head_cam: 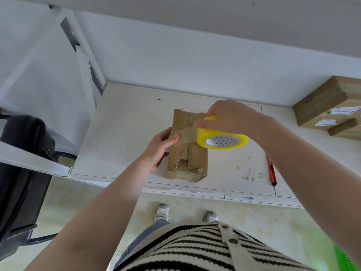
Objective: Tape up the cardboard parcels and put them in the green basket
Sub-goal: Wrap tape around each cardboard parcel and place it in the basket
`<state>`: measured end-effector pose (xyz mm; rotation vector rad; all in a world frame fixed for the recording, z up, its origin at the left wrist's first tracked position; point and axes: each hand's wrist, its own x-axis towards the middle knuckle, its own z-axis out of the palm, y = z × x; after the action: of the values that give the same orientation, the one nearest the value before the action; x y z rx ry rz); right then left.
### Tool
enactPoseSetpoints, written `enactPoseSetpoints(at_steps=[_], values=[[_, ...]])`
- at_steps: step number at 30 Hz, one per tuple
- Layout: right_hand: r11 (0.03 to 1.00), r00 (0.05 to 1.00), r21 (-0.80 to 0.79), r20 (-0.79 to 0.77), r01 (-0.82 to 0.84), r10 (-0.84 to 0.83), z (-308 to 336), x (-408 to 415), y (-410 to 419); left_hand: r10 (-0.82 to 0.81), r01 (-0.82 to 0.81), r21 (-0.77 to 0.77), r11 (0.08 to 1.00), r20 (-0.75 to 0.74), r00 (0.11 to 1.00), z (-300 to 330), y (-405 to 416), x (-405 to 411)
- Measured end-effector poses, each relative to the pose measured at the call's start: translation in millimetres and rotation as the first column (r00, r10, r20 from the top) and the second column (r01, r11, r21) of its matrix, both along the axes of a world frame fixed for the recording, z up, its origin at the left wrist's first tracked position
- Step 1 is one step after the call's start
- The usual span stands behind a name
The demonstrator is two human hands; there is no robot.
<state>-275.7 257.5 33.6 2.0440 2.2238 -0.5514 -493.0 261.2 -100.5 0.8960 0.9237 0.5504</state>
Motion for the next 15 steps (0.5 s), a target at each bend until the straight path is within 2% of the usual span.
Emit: enactPoseSetpoints(at_steps=[2, 4, 8, 15], values=[[0.999, 0.993, -0.038, 0.115, 0.02, -0.016, -4, 14, -6, -0.011, 0.011, 0.017, 1.0, -0.012, 1.0, 3, 0, 0], [0.995, 0.987, -0.075, 0.15, 0.069, -0.057, -14, 24, -12, -0.018, 0.019, 0.029, 0.999, -0.027, 0.999, 4, 0, 0], [0.983, 0.989, -0.119, 0.055, 0.142, -0.136, -39, 33, -17, -0.032, 0.034, 0.05, 0.998, -0.044, 0.999, 3, 0, 0], [0.96, 0.975, -0.178, -0.008, 0.217, -0.222, -80, 44, -17, -0.05, 0.055, 0.061, 0.997, -0.09, 0.995, 5, 1, 0]])
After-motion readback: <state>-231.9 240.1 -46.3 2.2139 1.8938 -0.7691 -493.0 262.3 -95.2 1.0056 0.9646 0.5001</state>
